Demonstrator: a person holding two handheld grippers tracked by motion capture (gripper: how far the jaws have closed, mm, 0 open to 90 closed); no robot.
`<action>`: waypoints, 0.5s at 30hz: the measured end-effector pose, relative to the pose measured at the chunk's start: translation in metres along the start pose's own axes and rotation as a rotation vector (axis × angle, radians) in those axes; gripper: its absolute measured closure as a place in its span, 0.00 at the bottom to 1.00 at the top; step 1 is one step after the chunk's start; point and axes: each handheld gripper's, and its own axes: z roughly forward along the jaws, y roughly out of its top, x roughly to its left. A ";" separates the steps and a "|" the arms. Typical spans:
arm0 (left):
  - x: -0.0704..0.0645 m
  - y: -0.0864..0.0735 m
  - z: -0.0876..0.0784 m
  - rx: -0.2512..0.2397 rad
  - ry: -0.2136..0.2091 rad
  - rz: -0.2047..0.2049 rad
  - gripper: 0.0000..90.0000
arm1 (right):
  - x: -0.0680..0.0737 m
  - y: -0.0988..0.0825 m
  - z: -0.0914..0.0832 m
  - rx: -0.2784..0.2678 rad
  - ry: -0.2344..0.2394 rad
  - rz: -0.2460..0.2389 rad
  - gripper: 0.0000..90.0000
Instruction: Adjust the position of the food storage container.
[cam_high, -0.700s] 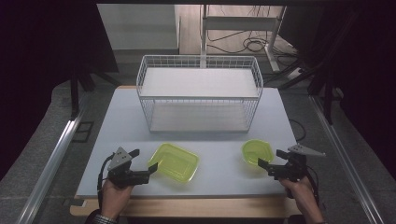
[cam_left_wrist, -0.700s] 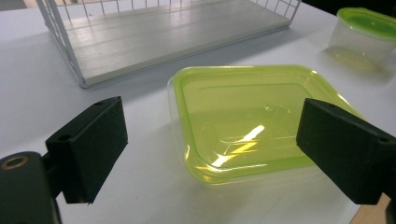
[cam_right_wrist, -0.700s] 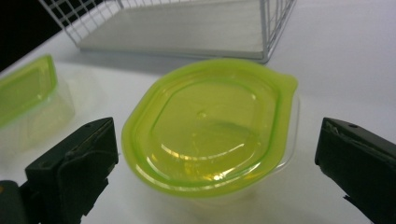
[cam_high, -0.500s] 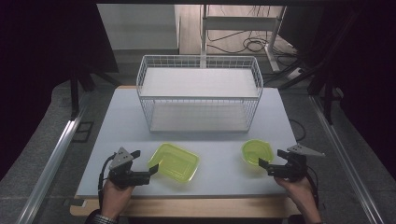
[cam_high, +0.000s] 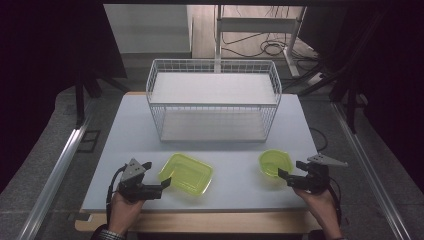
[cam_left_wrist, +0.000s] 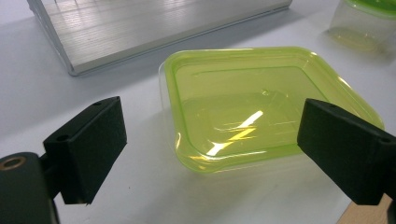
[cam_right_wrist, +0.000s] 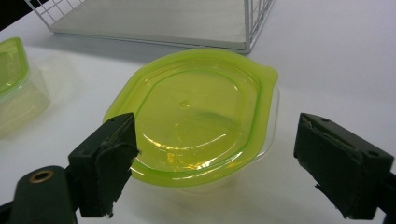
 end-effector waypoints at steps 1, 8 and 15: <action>0.000 0.000 0.000 0.000 0.000 0.000 0.09 | 0.000 0.000 0.000 0.000 0.000 0.000 0.16; 0.000 0.000 0.000 0.006 0.010 0.007 0.09 | 0.002 0.002 0.000 0.005 -0.012 -0.024 0.21; -0.001 0.000 0.000 0.015 0.025 0.020 0.09 | 0.006 0.008 -0.003 0.001 -0.013 -0.069 0.36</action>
